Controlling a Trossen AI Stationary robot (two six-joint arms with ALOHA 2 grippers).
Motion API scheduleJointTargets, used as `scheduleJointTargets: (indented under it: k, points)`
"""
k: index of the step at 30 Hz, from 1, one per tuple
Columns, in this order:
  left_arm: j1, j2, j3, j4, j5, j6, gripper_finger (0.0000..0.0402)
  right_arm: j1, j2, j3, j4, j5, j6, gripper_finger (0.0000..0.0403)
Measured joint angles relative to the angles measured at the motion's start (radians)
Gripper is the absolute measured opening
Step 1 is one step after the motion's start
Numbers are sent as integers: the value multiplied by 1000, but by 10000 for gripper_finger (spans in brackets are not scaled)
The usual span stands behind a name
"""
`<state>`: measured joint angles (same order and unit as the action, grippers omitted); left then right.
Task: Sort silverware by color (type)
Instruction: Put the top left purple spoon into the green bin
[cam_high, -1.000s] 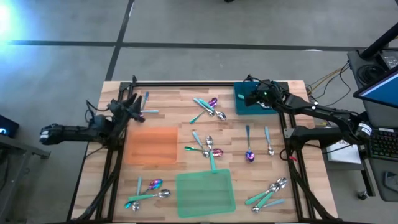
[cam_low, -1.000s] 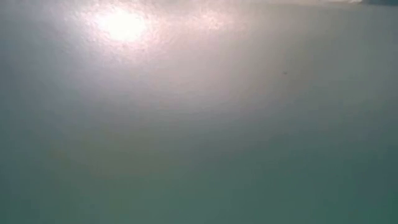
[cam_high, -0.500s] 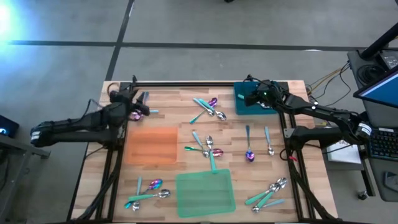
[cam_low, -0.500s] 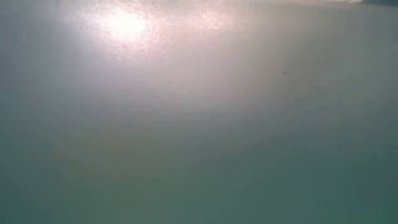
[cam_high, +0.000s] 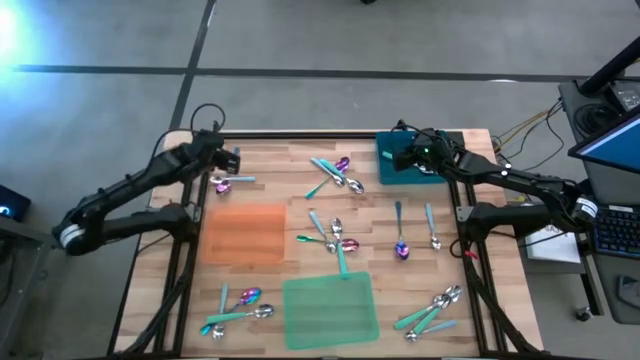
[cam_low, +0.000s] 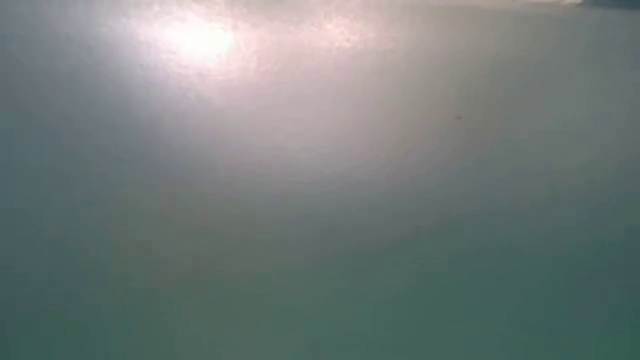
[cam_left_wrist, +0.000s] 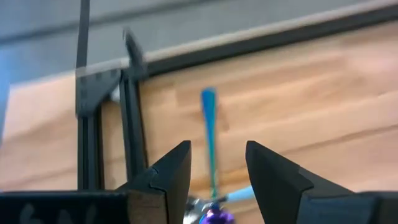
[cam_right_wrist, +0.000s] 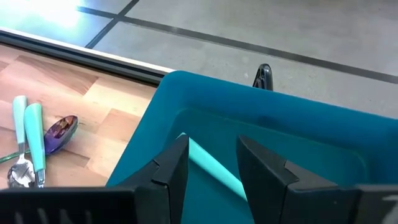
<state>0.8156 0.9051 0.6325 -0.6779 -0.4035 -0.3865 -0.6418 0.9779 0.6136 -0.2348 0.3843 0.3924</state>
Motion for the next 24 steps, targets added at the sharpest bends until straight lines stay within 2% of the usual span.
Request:
scheduleJointTargets:
  k: [5,14,24]
  points:
    - [66,118,-17,28,55,11,139,0,0,0,-1,0,-6,126]
    - [68,272,-12,19,21,-43,139,0,0,-2,-1,0,-13,122]
    - [60,366,-12,55,-31,-127,139,0,0,-28,0,1,-10,121]
